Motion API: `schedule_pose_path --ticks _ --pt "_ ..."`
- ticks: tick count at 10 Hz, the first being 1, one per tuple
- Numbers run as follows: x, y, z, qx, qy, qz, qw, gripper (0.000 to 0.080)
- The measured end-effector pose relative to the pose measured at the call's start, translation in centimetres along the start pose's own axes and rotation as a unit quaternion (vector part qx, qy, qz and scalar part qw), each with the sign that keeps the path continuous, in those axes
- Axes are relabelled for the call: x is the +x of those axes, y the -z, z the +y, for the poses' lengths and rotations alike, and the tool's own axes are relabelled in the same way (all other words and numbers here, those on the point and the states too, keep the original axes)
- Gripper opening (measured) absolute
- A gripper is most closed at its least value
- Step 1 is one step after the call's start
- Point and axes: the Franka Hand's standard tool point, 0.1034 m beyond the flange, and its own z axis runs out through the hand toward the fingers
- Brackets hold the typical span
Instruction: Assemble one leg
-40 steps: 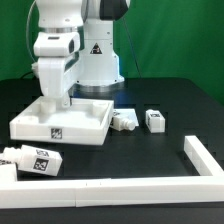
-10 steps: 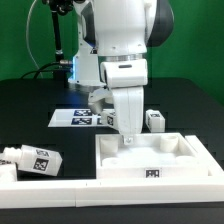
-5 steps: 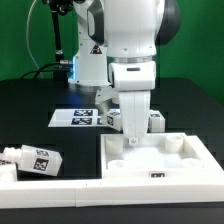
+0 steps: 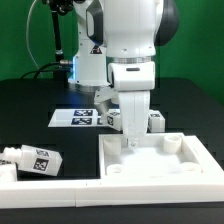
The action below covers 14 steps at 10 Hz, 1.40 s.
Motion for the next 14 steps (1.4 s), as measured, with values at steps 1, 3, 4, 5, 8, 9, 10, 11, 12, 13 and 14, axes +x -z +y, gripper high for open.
schedule_pose_path --ticks 1,3,4,5,8,9,10,11,12,13,14 --pt "0.0 0.0 0.0 0.0 0.0 0.0 1.0 0.0537" --pt "0.6 0.6 -0.3 -0.006 -0.036 0.001 0.999 0.0614" --pt "1.5 1.7 -0.7 -0.019 -0.059 0.005 0.998 0.0643" --pt "2.3 2.4 -1.4 -0.023 -0.084 0.006 0.996 0.0648" --pt "4.7 2.9 -2.2 -0.022 -0.2 0.005 0.98 0.0649" --pt "3.7 2.8 -1.8 -0.021 -0.227 0.006 0.974 0.0649" --pt "3.7 2.8 -1.8 -0.02 -0.275 0.009 0.961 0.0649" --pt "3.9 2.7 -1.9 -0.019 -0.297 0.01 0.955 0.0649" --pt "3.8 2.7 -1.8 -0.018 -0.315 0.011 0.949 0.0649" --pt "4.0 2.8 -2.0 -0.016 -0.367 0.013 0.93 0.0649" --pt "4.8 3.0 -2.8 -0.011 -0.429 0.009 0.903 0.0649"
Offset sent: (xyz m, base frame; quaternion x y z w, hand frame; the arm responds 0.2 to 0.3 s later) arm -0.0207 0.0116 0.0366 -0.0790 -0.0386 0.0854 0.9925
